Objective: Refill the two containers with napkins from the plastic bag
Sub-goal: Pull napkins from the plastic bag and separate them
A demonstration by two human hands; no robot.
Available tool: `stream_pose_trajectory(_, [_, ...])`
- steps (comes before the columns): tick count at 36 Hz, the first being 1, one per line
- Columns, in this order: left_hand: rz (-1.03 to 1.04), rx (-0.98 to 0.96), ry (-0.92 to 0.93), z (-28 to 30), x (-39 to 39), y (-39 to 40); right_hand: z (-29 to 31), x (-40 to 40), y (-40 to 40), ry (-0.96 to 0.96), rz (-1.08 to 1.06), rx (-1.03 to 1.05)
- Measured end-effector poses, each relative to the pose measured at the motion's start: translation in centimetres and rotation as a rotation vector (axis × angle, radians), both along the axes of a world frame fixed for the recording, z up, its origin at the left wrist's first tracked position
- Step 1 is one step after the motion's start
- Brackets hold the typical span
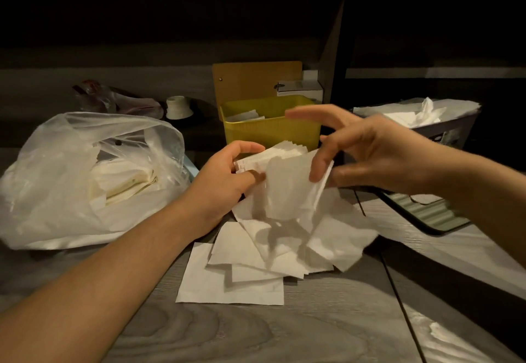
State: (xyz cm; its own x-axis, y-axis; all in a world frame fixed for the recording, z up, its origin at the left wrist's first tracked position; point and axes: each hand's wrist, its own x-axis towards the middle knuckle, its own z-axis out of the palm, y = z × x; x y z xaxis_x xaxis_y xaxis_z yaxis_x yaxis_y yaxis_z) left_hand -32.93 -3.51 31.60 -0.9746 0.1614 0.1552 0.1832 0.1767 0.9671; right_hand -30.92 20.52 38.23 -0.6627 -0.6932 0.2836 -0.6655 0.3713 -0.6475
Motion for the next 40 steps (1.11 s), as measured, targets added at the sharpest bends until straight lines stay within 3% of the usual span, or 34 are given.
stream_pose_trajectory(7, [-0.012, 0.021, -0.023, 0.0, -0.1, -0.1, 1.3, 0.3, -0.3, -0.261, -0.007, -0.464])
stream_pose_trajectory(12, [-0.025, 0.042, -0.041, 0.1, 0.2, 0.0, 1.3, 0.2, -1.0, -0.418, -0.106, -0.675])
stream_pose_trajectory(14, [-0.011, 0.013, -0.017, 0.2, 0.3, 0.1, 1.1, 0.0, -1.2, -0.475, -0.153, -0.671])
stream_pose_trajectory(19, [0.016, 0.001, -0.018, 0.2, 0.0, 0.1, -0.3, -0.7, -1.3, -0.49, -0.328, -0.403])
stream_pose_trajectory(23, [0.019, -0.015, 0.008, -0.1, -0.2, 0.1, 0.4, -1.1, -2.0, 0.004, -0.433, -0.017])
stream_pose_trajectory(27, [0.036, 0.012, 0.031, -0.3, -0.5, 0.0, 1.7, -2.0, -3.5, 0.214, -0.28, 0.306])
stream_pose_trajectory(33, [0.134, 0.028, 0.09, -0.1, -0.4, 0.3, 1.6, -3.4, -6.6, 0.273, -0.108, 0.662])
stream_pose_trajectory(37, [0.096, 0.264, -0.05, 0.0, -0.2, 0.3, 0.2, -3.7, -8.0, 0.428, -0.074, 0.717])
stream_pose_trajectory(40, [-0.031, 0.241, 0.006, 0.0, 0.1, -0.1, -0.4, -4.4, -8.1, 0.488, -0.09, 0.646])
